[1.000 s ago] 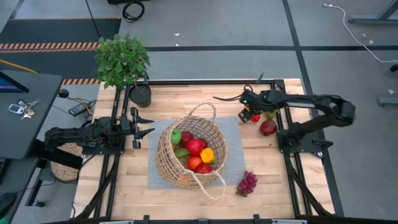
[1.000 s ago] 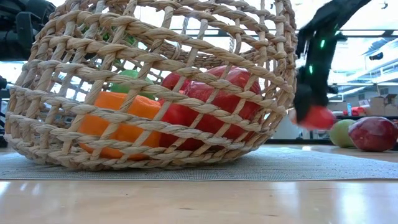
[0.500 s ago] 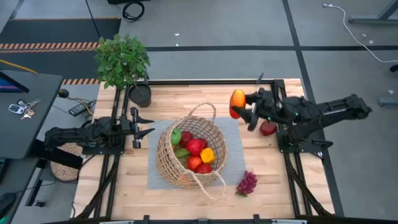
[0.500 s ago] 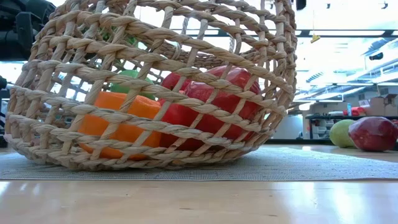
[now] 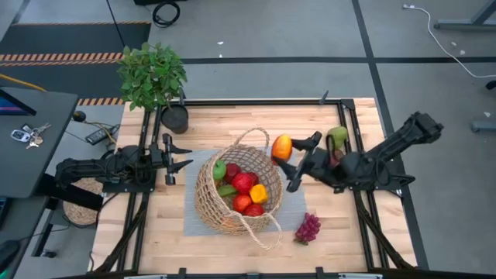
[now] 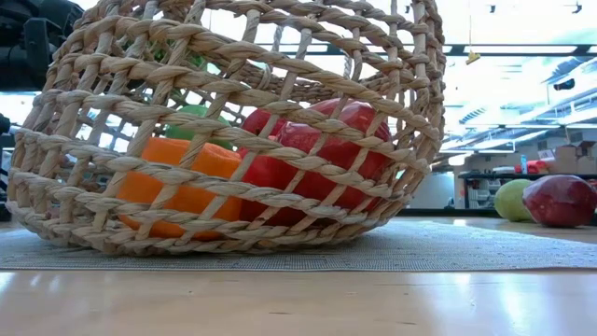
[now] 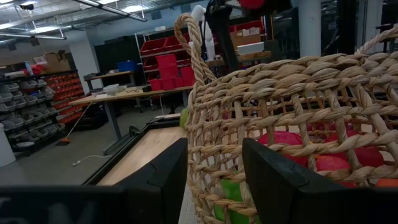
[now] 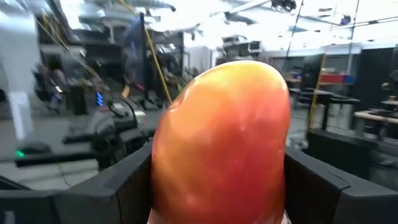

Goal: Build produce basket
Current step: Put the mango into the brown basket, then put the red apple into the brown basket

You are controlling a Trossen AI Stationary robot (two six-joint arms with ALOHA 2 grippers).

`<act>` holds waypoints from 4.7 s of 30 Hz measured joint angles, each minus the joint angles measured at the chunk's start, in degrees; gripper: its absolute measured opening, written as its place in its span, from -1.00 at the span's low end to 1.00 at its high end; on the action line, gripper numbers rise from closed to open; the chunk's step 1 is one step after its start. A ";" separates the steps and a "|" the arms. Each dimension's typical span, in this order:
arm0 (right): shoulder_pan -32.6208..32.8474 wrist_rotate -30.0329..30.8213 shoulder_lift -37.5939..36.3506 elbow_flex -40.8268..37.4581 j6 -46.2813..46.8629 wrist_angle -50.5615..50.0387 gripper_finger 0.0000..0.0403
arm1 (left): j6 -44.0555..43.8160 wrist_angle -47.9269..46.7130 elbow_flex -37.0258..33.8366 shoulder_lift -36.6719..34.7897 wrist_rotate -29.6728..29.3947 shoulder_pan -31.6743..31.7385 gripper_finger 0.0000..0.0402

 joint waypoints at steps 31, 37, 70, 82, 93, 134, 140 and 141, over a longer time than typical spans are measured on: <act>3.35 15.47 26.98 30.77 -56.34 -38.66 0.42 | -0.02 0.02 0.00 0.00 0.01 0.01 -0.20; 2.96 16.47 30.26 30.77 -64.63 -39.52 0.42 | -0.01 0.00 0.01 0.00 0.02 0.02 -0.20; -8.21 -21.82 30.14 30.77 -2.11 -40.01 0.48 | 0.00 0.00 0.00 0.00 0.02 0.00 -0.20; -18.10 -49.28 30.14 30.60 24.35 -50.61 0.48 | 0.00 0.00 0.01 0.00 0.01 0.01 -0.20; -18.48 -49.71 30.10 24.89 29.16 -46.74 0.63 | 0.00 0.00 0.02 0.00 0.00 0.02 -0.20; -9.91 -27.52 6.03 12.40 75.27 -110.90 0.83 | 0.00 0.00 0.01 0.00 0.01 0.01 -0.20; -10.28 -30.87 3.81 3.14 71.71 -111.77 0.83 | -0.02 0.00 0.02 0.00 0.02 0.02 -0.20; -10.74 -31.96 3.97 2.47 68.67 -111.83 0.83 | -0.01 0.00 0.01 0.00 0.00 0.01 -0.20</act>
